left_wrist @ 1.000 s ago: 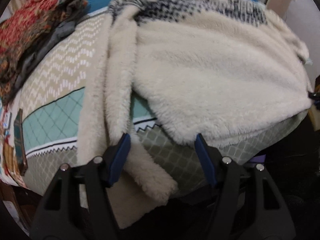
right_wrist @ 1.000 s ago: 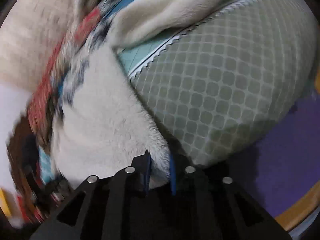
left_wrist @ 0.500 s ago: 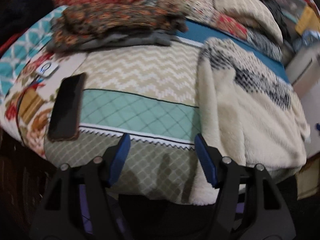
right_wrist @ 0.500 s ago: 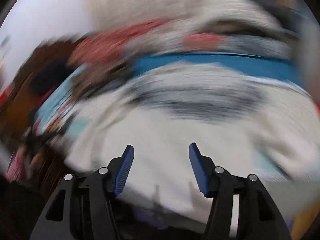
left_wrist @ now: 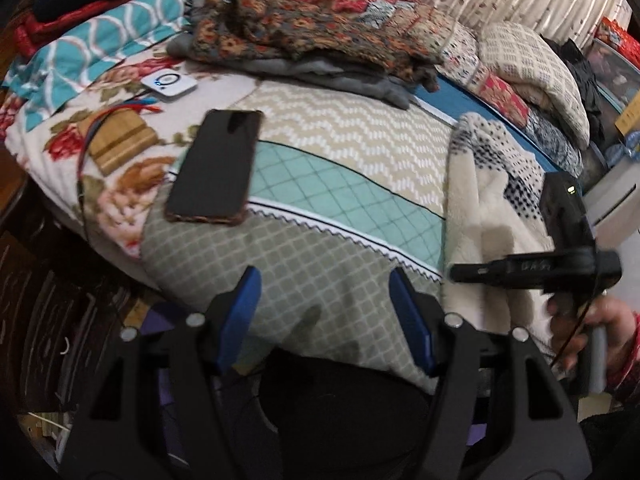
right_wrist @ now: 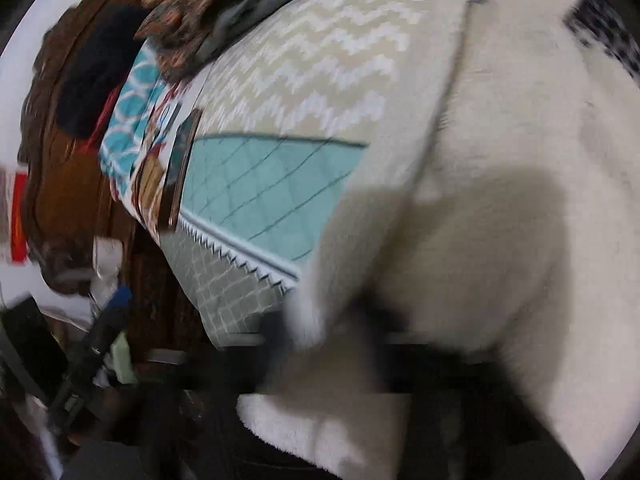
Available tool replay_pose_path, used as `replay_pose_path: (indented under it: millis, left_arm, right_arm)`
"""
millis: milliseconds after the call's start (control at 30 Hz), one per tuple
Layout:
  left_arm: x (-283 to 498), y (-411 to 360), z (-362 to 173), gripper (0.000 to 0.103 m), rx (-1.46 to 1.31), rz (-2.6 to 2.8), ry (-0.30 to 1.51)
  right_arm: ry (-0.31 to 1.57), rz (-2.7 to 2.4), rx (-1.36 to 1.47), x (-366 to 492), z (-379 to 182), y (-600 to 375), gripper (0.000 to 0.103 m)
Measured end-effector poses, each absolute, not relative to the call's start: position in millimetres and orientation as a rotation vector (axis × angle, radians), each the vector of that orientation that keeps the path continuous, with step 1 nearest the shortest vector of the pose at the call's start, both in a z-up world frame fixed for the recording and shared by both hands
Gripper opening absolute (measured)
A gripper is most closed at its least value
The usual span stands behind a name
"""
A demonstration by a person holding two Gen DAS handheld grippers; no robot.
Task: Fold large clothes
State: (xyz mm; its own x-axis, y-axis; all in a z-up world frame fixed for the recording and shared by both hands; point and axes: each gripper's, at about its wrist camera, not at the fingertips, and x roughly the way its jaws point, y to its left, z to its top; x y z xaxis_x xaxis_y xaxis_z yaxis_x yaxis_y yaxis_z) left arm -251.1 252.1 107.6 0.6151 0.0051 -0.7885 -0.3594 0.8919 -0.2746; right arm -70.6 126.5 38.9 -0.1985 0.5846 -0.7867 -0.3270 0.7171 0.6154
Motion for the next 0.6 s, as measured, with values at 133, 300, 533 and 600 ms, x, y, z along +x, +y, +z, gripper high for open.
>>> replay_pose_path:
  millis: [133, 300, 533, 600]
  left_arm:
    - [-232, 256, 112, 0.064, -0.406, 0.216, 0.891]
    - [-159, 226, 131, 0.064, -0.304, 0.136, 0.881]
    - [16, 129, 154, 0.078, -0.170, -0.037, 0.834]
    - [67, 111, 141, 0.078, -0.169, -0.064, 0.871]
  right_arm:
    - [1.362, 0.975, 0.215, -27, 135, 81, 0.081]
    - [1.161, 0.881, 0.008, 41, 226, -6, 0.081]
    - [1.107, 0.581, -0.182, 143, 201, -122, 0.080]
    - [1.114, 0.484, -0.187, 169, 169, -140, 0.080]
